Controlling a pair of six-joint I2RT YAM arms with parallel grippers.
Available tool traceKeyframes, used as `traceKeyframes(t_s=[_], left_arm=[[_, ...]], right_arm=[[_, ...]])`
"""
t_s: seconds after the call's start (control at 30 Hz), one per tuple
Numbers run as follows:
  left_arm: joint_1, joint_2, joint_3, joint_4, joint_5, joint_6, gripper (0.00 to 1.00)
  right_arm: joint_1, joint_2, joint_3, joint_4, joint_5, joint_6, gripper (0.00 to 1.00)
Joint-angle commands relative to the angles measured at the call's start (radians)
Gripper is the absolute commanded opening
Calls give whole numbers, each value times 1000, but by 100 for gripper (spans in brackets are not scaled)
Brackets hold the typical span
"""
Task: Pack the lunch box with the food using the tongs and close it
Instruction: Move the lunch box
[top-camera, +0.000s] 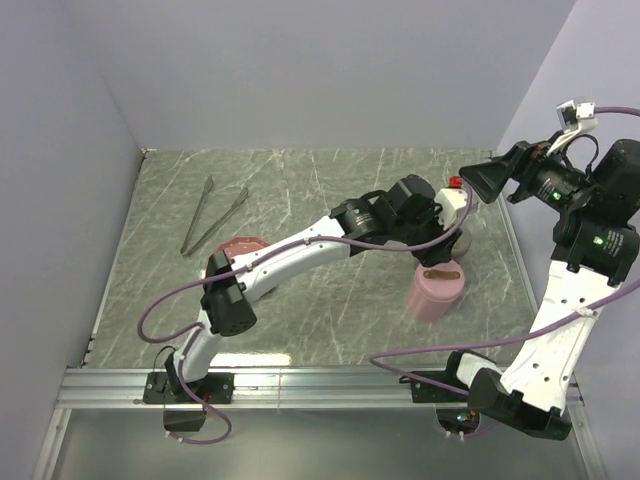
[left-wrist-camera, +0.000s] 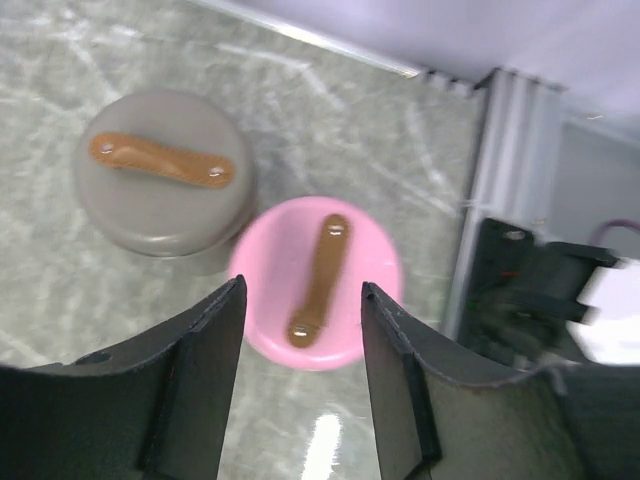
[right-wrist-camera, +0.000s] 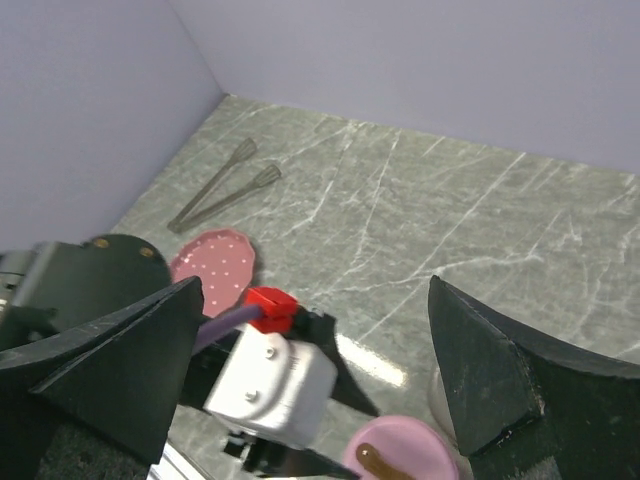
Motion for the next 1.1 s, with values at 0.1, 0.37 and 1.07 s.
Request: traceKeyframes(t_s=[0.1,0.37,1.07], left_arm=[[77,-143,-124,85,171,-140,53],[241,-374,-405,65,211,-148,53],[654,-649,-689,11,317,-145,55]], right_arm=[[-5,45,145,-329,77,-367,100],[4,56,157,-678,204,-800,100],[713,91,-265,-408,775,-633,98]])
